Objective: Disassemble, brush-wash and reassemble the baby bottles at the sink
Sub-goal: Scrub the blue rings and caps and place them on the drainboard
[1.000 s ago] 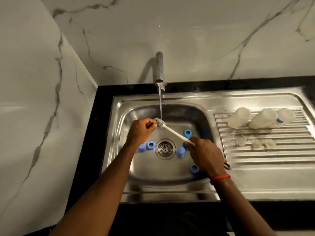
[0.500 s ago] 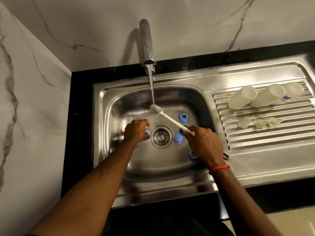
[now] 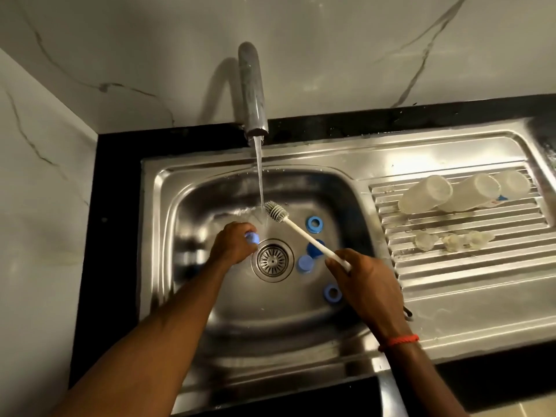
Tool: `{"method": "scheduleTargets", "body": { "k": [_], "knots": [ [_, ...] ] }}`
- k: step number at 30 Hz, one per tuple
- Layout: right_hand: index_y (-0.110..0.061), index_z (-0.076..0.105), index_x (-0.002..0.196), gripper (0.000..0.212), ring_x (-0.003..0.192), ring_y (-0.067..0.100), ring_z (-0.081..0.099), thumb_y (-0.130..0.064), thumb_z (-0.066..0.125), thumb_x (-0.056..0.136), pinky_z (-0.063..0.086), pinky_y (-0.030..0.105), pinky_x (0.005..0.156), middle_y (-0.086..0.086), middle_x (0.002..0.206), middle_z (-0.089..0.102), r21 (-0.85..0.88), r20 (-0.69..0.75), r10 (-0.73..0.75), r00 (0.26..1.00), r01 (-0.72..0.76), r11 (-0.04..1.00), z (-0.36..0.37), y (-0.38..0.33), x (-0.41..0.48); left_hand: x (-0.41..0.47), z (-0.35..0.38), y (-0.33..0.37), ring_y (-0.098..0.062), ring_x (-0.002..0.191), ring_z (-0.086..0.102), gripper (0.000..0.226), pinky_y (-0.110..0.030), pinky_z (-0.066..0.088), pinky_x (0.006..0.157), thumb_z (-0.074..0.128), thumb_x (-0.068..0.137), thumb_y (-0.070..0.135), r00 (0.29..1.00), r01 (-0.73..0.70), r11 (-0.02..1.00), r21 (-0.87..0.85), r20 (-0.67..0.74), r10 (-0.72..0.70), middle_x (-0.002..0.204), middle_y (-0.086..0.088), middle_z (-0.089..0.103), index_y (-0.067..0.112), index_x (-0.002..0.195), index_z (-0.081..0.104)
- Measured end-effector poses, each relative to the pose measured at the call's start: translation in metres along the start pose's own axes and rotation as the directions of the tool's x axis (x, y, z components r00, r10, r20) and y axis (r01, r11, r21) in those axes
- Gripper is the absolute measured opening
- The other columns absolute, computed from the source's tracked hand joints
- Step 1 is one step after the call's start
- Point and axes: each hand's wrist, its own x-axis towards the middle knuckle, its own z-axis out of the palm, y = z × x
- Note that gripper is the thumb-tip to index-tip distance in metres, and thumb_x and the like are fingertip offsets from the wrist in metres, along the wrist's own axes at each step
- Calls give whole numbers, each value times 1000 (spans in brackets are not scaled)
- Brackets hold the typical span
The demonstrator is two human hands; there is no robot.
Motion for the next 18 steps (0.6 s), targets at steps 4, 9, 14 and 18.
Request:
{"method": "scheduleTargets", "body": {
  "k": [4,9,14,18],
  "knots": [
    [-32,68,98,18,54,8,51,-48,60,94,32,18,47,-11,62,55,-40,-32,-70,997,69,997,-7,0,1,0,-21,33,-11,80,66,18,-24,49,67,67,93,18,981,164,678,-716,47,-188,98,1,72,29,106,73],
    [-31,65,91,12,44,6,40,-42,64,93,19,11,46,-10,55,46,-123,-40,-153,987,148,981,-24,-9,-3,-13,-53,55,-14,62,62,31,-27,49,61,54,100,39,950,241,188,-952,192,-248,87,-8,66,12,107,66],
    [-36,70,100,16,52,11,54,-42,75,85,34,19,45,-7,66,59,-165,-78,-213,974,198,966,-32,-13,-12,-31,-70,69,-11,60,57,42,-24,49,56,55,95,51,954,258,194,-947,218,-206,81,-6,64,14,103,72],
    [-41,72,103,23,60,13,58,-46,77,81,42,25,48,-9,71,58,-190,-128,-235,964,209,959,-38,-17,-16,-39,-79,84,-11,62,57,60,-21,46,51,62,81,60,966,237,215,-947,206,-159,81,-9,69,5,101,74]
  ]
}}
